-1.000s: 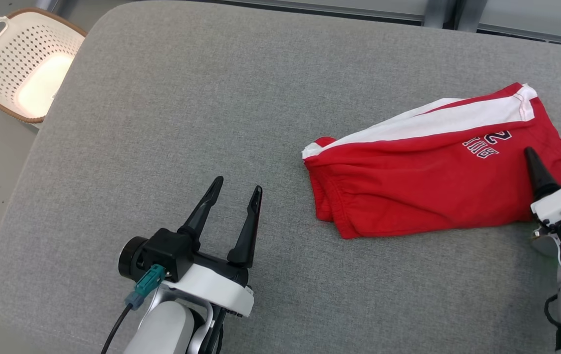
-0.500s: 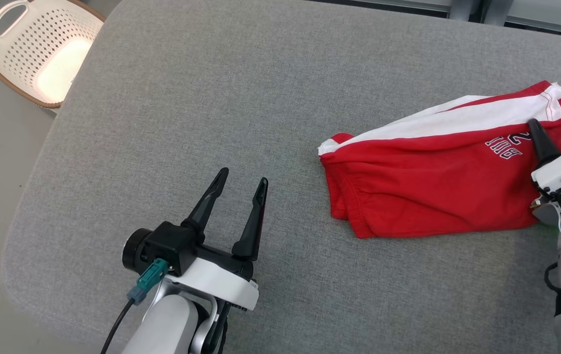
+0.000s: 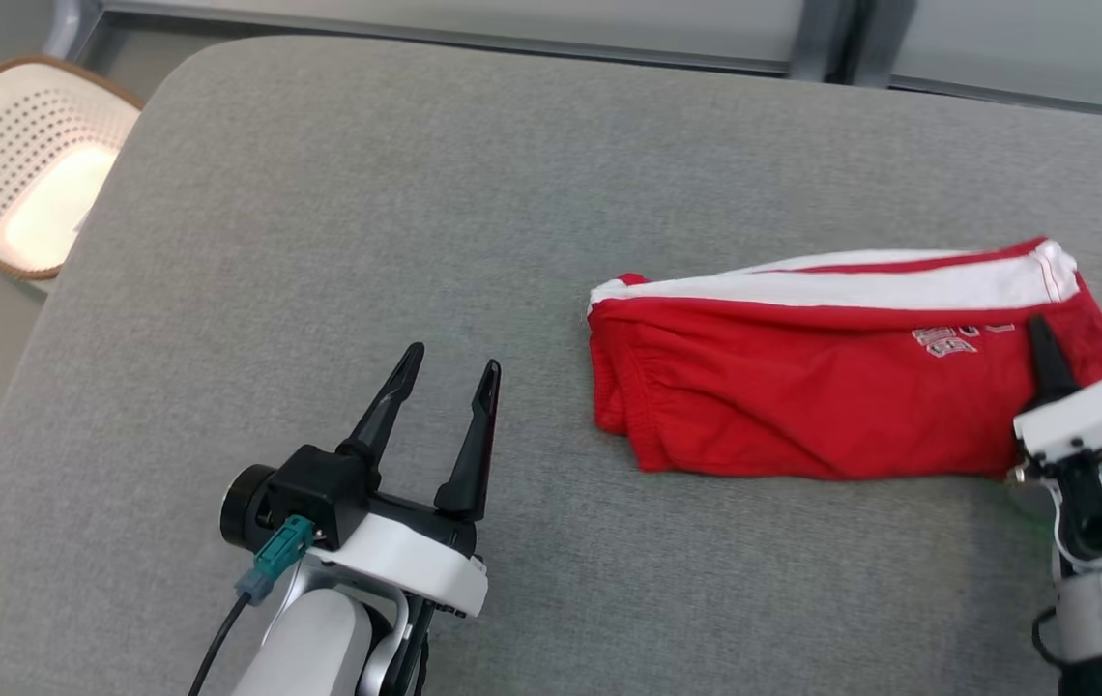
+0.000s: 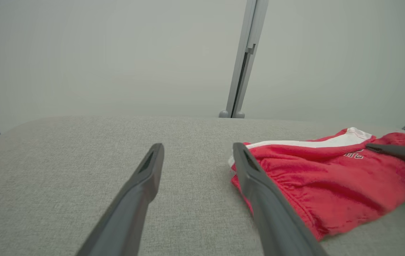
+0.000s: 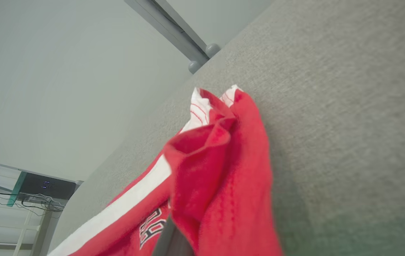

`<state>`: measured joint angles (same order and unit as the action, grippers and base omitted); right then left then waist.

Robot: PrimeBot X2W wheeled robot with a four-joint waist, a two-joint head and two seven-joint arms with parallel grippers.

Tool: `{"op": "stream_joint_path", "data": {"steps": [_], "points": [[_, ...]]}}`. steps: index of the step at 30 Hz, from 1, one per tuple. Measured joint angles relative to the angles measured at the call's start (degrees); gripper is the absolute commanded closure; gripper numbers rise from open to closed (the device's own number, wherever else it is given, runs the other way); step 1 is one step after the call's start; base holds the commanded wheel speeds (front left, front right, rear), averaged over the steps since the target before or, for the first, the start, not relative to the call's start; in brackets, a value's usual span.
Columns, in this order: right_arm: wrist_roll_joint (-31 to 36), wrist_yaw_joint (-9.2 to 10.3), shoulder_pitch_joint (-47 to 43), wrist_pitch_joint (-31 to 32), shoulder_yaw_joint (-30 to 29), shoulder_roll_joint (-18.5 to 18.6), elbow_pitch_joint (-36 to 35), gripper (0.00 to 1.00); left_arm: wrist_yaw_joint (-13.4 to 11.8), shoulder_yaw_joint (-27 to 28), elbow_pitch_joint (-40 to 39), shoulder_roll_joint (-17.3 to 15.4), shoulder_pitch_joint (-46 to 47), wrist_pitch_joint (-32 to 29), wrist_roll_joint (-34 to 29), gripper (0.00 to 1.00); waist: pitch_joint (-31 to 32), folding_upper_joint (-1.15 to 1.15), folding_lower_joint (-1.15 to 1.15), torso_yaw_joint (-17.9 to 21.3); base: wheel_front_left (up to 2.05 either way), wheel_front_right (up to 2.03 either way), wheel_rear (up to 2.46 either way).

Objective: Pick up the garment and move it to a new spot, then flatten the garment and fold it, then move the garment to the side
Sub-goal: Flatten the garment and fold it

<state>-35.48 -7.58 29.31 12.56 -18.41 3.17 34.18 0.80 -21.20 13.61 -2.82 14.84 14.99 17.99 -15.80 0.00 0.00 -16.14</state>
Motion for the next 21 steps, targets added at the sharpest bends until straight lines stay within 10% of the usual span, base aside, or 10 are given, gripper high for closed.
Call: {"op": "stream_joint_path", "data": {"steps": [13,21], "points": [[-1.96,0.09,-11.05,-6.08,-0.86,-0.24,-3.63,1.00,0.83,1.20,1.35,0.03,-1.74,0.00,-0.90,0.00,4.44,0.00,0.00,4.46,0.00,0.00,0.00],[-4.95,0.09,-10.09,-10.47,9.38,-0.31,-7.17,1.00,1.25,1.75,2.24,0.00,-2.73,0.00,-1.02,0.00,6.22,0.00,0.00,3.48,0.00,0.00,0.00]]}}
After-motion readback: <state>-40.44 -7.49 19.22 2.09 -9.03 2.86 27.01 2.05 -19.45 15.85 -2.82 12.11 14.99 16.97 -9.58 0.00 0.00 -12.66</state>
